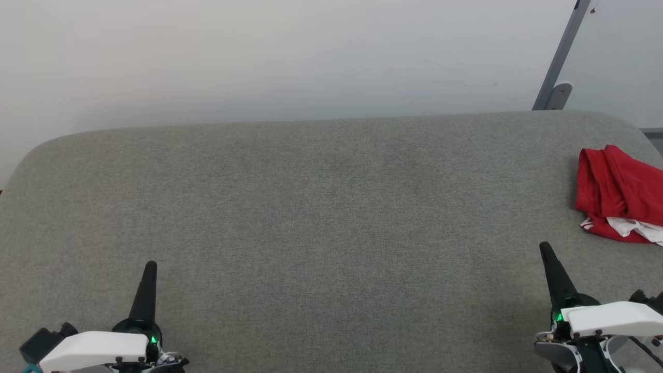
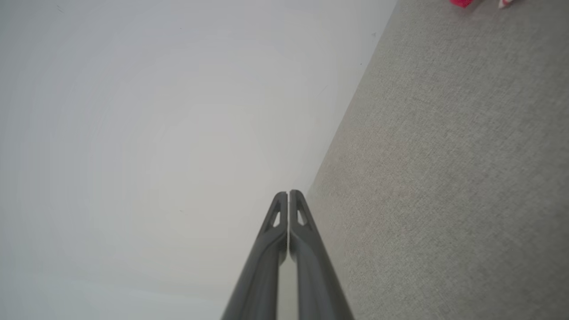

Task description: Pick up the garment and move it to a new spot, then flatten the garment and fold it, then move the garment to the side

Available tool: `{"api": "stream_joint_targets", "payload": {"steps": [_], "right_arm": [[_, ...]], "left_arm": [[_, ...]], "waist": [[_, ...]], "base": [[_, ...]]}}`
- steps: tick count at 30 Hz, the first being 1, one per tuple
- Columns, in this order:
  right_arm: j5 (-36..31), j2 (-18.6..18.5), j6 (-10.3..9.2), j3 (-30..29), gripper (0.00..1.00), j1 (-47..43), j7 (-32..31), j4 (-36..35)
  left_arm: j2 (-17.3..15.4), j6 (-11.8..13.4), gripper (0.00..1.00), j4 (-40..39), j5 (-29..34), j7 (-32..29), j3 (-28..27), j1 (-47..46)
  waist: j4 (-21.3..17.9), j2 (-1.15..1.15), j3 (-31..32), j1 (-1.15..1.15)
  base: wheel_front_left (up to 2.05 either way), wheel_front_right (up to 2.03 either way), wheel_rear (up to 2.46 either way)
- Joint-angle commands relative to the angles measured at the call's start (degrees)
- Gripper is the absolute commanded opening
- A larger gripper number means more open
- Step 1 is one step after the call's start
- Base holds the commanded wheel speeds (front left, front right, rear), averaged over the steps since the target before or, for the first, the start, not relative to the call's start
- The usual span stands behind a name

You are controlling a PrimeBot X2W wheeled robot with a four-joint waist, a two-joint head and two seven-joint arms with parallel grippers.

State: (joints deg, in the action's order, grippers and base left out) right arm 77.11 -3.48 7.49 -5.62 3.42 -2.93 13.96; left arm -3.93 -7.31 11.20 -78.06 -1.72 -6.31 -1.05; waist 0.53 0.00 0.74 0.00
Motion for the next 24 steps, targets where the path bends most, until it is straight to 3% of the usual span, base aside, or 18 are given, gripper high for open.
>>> {"api": "stream_joint_targets", "payload": {"steps": [1, 24], "right_arm": [[1.06, 0.12, 0.0, -0.15, 0.0, 1.09, -0.35, -0.2], [10.23, 0.49, 0.0, -0.73, 0.0, 2.3, -2.61, 0.0]], "left_arm": [[-0.16, -0.22, 0.0, -0.07, -0.9, -0.42, 0.05, -1.33], [0.49, -0.27, 0.0, 1.91, -9.94, -3.2, 0.12, -4.02]], "waist": [[-0.01, 0.0, -0.02, 0.0], [-0.32, 0.0, -0.56, 0.0]], "base": [[0.0, 0.0, 0.0], [0.0, 0.0, 0.0]]}}
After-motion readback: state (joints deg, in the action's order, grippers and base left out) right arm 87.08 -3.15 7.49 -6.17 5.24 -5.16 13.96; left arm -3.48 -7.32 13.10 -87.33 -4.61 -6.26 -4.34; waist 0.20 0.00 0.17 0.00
